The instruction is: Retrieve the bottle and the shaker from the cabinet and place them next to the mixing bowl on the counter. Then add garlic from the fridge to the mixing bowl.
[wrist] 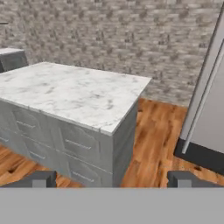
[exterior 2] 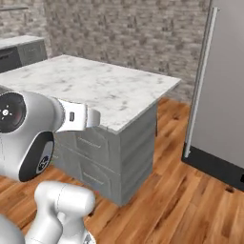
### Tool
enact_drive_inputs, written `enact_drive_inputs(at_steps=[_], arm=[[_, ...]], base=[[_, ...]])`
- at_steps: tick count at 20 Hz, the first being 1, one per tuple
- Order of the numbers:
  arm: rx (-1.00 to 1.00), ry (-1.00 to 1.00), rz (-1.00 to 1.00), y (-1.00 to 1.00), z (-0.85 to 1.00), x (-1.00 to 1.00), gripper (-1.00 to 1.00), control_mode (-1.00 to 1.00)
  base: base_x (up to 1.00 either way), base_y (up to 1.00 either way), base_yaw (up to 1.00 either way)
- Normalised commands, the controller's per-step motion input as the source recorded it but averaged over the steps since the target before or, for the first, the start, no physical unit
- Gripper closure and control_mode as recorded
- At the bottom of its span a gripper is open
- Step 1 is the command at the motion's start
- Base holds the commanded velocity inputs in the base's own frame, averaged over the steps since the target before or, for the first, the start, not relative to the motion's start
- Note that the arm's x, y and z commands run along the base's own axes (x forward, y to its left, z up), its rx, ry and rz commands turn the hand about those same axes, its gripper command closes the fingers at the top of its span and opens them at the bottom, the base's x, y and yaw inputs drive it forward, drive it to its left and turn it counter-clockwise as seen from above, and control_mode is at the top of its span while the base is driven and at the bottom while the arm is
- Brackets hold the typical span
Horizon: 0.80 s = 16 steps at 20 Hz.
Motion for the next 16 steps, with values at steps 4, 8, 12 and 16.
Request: enact_drive_inputs(at_steps=[4, 8, 12, 16], arm=[[0.00, 0.00, 0.00, 0.00, 0.00, 0.00, -1.00, 1.00], [0.00, 0.00, 0.00, 0.00, 0.00, 0.00, -1.00, 1.00], [0.00, 0.00, 0.00, 0.00, 0.00, 0.00, -1.00, 1.00], [0.00, 0.00, 0.00, 0.00, 0.00, 0.00, -1.00, 1.00]], base=[[0.00, 0.47, -0.38], [0.29, 0.89, -0.01], [0.75, 0.83, -0.21], [0.70, 0.30, -0.49]])
